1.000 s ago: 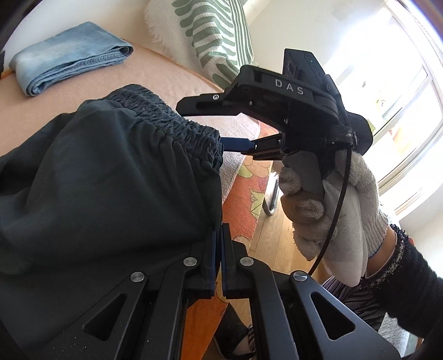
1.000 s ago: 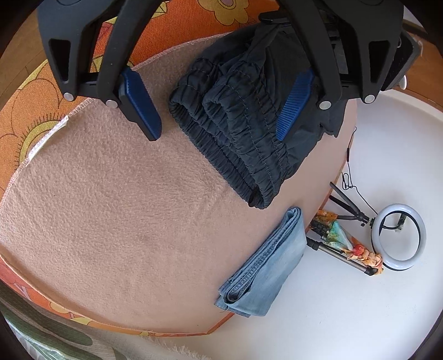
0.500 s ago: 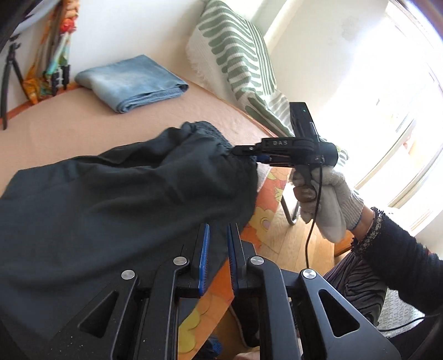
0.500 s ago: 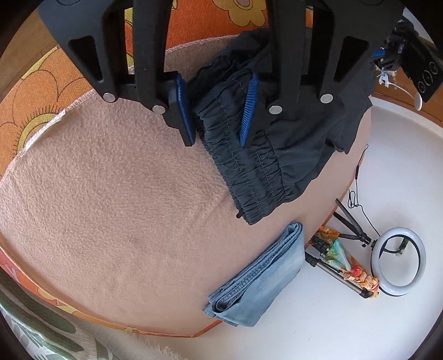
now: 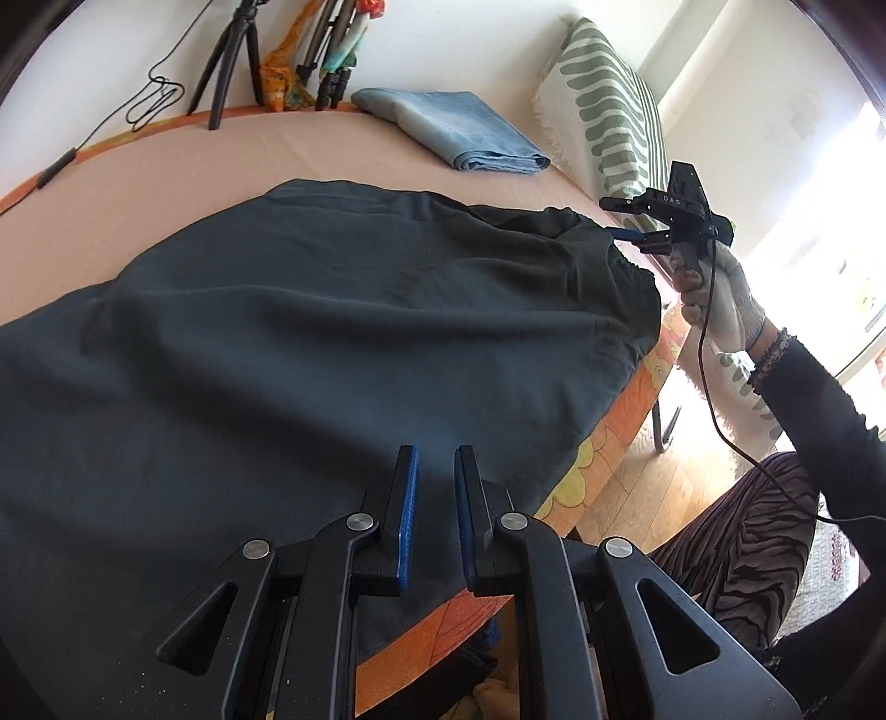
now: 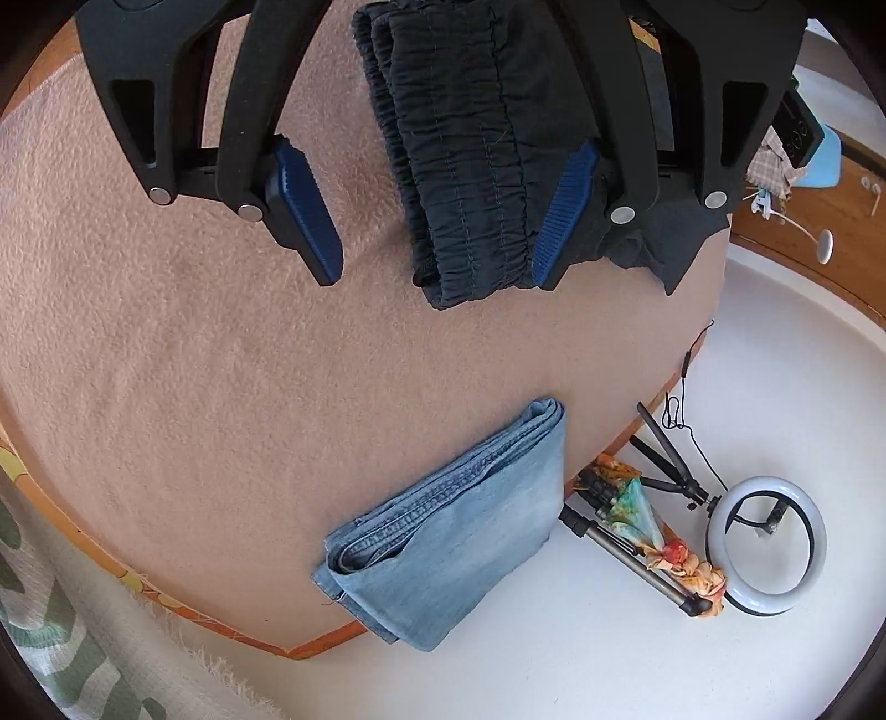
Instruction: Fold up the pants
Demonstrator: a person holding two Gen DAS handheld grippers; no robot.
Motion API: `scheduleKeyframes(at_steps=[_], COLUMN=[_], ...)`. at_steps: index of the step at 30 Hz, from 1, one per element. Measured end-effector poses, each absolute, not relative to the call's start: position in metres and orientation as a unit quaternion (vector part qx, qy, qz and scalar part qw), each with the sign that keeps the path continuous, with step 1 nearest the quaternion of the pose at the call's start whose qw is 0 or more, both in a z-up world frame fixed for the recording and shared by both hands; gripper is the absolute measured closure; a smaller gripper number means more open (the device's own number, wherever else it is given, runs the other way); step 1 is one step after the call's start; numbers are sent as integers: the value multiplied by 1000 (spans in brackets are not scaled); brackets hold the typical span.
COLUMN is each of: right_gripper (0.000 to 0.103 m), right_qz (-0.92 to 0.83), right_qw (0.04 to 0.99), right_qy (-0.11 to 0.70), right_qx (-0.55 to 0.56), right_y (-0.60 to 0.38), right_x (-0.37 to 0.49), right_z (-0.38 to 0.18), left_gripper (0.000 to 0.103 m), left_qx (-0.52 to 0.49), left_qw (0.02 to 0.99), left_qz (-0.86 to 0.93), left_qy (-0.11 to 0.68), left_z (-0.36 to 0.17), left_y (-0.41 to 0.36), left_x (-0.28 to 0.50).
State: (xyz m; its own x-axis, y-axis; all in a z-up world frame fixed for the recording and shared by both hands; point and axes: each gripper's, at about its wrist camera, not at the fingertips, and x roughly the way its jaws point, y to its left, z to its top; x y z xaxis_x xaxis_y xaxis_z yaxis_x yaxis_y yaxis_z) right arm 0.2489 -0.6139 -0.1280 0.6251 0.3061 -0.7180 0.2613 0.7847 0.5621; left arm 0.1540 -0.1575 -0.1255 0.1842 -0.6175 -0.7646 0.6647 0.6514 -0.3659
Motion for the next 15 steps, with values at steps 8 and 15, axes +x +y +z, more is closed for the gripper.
scheduleKeyframes(at_steps=[8, 15], right_gripper=[7, 53], right_qz=[73, 77], right_qw=[843, 844], right_qy=[433, 448], right_qx=[309, 283], right_y=[-593, -562], right_x=[265, 249], right_z=[-142, -137], left_gripper=[92, 92], left_qx=[21, 18], left_qw=[781, 784], left_qz=[-380, -362], left_qy=[495, 504], left_z=[-130, -145], left_y=[-124, -115], left_x=[155, 162])
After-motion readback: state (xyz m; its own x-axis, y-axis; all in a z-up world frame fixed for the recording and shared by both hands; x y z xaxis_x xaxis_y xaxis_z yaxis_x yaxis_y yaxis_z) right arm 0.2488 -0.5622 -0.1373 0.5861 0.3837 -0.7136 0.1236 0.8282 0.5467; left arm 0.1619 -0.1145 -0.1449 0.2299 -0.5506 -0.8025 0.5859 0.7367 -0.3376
